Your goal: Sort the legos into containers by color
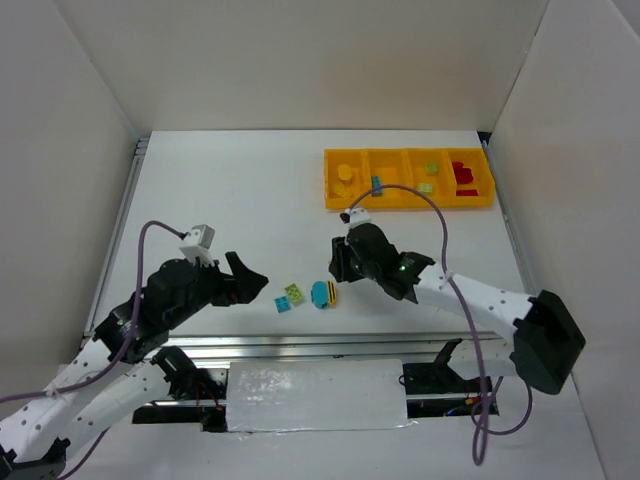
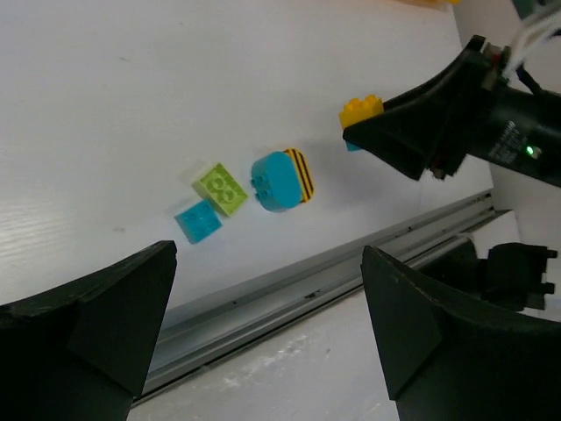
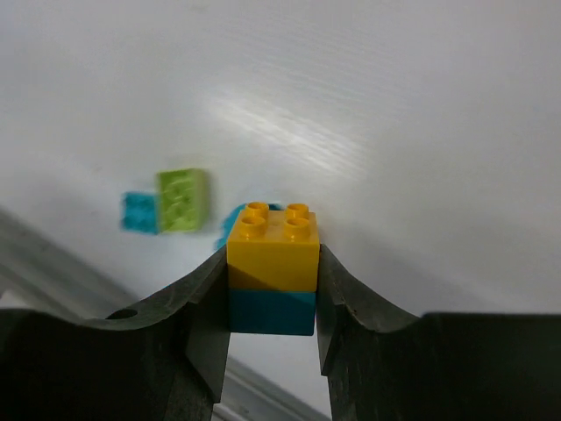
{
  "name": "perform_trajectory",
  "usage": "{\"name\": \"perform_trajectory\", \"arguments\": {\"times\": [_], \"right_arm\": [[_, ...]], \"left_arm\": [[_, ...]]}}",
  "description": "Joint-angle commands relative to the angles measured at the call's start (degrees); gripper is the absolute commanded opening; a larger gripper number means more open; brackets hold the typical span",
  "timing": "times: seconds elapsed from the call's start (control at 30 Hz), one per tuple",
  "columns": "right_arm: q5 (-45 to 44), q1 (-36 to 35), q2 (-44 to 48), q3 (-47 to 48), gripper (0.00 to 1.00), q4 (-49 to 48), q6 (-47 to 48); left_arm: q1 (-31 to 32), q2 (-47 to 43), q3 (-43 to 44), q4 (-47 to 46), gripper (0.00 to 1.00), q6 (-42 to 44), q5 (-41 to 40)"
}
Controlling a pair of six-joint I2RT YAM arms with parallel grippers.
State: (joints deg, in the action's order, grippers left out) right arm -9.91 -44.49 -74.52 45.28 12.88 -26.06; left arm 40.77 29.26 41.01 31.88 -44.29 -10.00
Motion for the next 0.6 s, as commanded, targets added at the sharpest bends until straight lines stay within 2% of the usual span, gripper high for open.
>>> {"name": "perform_trajectory", "arguments": {"times": [0.0,0.03,0.07,0.23,0.37,0.57], "right_arm": [[8.8,-5.7,7.5,-1.2,0.00,-6.2,9.6],[8.6,-9.6,8.8,-1.4,0.00,-6.2,11.5],[8.0,-11.2,11.0,-1.7,0.00,-6.2,12.3],[12.3,-17.6,18.3,-5.3,0.00,-11.4,14.5],[11.9,-19.8,23.4,-7.0,0.00,-12.7,15.1],[10.8,-20.2,23.9,-5.4,0.00,-12.2,16.7]], "left_arm": [[0.0,2.9,-0.8,-14.5,0.99,-8.9,7.2],[0.0,3.5,-1.1,-16.6,1.00,-9.9,9.4],[0.0,4.7,-1.3,-20.0,1.00,-11.8,10.0],[0.0,7.5,-1.9,-25.5,0.99,-16.3,15.1],[0.2,7.5,-5.2,-28.0,0.97,-19.2,17.3],[0.4,8.8,-9.6,-36.9,0.95,-23.4,23.8]]}}
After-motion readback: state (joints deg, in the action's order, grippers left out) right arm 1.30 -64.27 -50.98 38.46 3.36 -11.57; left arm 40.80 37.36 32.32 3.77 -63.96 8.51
